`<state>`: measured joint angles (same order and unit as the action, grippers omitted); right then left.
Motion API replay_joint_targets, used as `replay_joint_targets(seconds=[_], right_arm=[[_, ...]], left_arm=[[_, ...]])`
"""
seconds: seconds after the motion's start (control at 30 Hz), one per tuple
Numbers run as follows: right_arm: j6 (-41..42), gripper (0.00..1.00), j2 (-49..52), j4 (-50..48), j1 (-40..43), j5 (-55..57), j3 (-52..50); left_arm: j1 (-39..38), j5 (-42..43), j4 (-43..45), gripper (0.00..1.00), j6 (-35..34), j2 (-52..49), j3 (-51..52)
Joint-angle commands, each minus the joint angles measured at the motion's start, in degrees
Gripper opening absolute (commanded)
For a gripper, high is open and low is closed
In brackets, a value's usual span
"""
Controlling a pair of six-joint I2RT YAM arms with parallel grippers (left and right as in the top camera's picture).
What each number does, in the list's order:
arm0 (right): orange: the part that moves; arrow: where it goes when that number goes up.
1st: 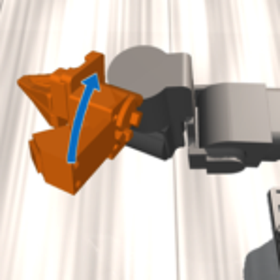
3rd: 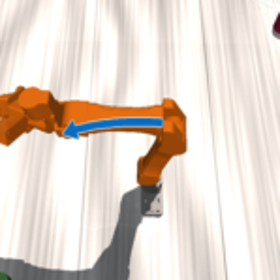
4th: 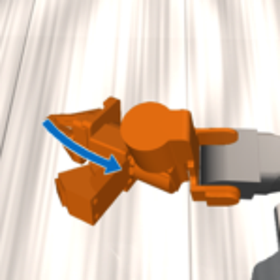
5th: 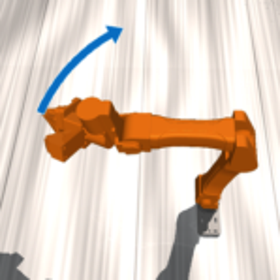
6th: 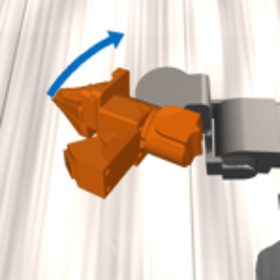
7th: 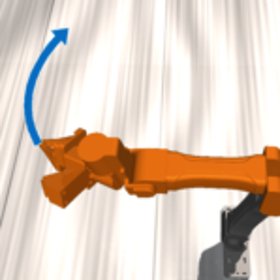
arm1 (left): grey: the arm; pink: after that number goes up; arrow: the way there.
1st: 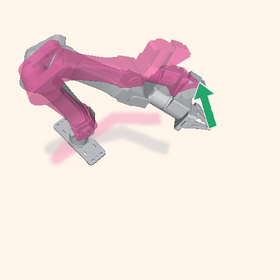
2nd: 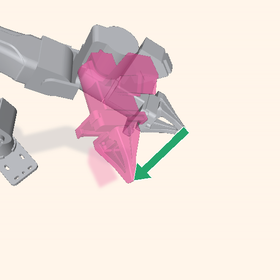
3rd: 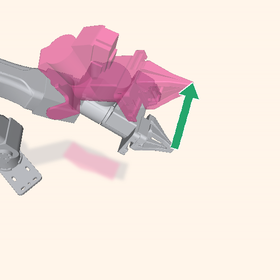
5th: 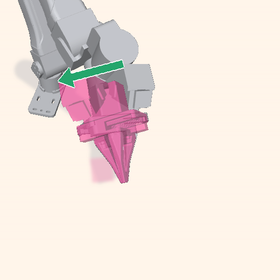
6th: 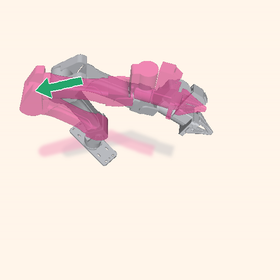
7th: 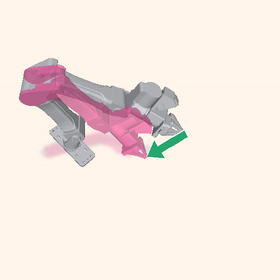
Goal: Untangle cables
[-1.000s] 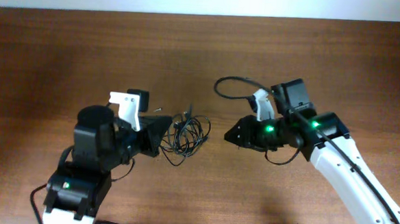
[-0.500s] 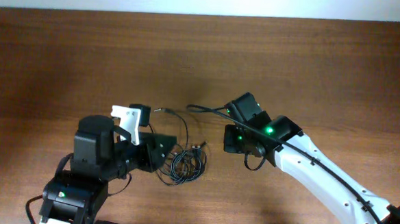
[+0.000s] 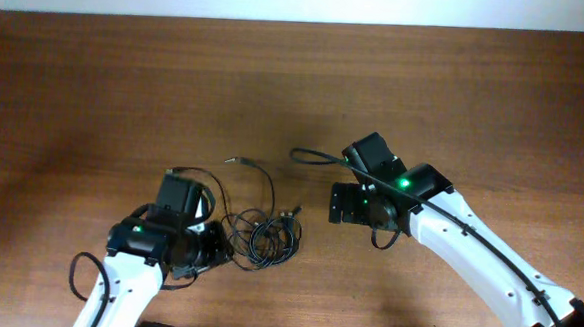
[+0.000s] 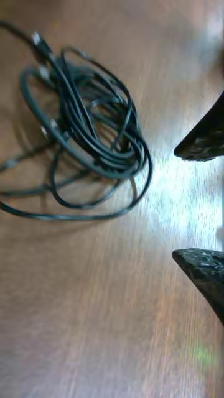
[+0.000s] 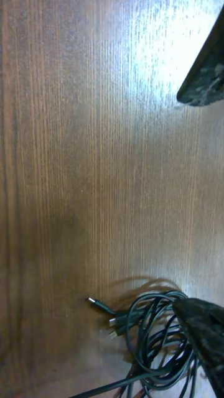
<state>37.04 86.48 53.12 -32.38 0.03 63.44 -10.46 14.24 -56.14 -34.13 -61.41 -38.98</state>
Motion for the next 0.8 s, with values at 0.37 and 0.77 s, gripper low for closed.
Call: replay_joint_targets(seconds=[0.37,0.77], right_arm=[[-0.13,0.99,0.15,0.04,0.22,0.68,0.09],[-0.09,0.99,0.15,-0.39,0.22,-8.37,0.09]], left_arm=[[-22.14,-13.22,24.11,0.33,-8.74,-13.66,6.05],[-22.01,-15.78,34.29,0.0,-8.7,-22.1,5.77]])
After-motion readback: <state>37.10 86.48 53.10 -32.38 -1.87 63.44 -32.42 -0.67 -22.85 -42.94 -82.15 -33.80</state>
